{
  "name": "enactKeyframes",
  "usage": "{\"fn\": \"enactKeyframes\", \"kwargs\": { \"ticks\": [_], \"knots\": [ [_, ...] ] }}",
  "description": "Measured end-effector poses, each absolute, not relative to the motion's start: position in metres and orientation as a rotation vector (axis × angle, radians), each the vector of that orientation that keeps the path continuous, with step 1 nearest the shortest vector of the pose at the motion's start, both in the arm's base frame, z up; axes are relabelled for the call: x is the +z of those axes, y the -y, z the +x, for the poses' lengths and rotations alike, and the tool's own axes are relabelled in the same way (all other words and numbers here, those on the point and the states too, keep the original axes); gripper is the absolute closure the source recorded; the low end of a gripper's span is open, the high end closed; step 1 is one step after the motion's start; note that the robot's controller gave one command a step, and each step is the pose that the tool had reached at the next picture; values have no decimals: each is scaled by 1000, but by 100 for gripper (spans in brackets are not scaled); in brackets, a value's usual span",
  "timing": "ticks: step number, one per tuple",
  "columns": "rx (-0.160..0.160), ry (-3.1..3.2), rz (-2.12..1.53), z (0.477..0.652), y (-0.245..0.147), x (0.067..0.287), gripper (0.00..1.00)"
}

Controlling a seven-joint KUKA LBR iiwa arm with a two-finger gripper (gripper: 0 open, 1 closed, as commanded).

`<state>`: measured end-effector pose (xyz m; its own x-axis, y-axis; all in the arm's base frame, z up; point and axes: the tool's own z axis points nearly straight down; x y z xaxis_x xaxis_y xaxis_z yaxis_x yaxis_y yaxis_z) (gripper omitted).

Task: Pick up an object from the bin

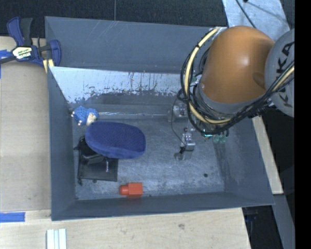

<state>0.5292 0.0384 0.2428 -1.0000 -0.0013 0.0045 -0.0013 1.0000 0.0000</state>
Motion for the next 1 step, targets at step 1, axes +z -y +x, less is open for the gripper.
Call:
{"fn": "enactKeyframes", "kwargs": {
  "ticks": [1],
  "knots": [
    [-1, 3111, 416, 585, -38, 67, 0]
  ]
}}
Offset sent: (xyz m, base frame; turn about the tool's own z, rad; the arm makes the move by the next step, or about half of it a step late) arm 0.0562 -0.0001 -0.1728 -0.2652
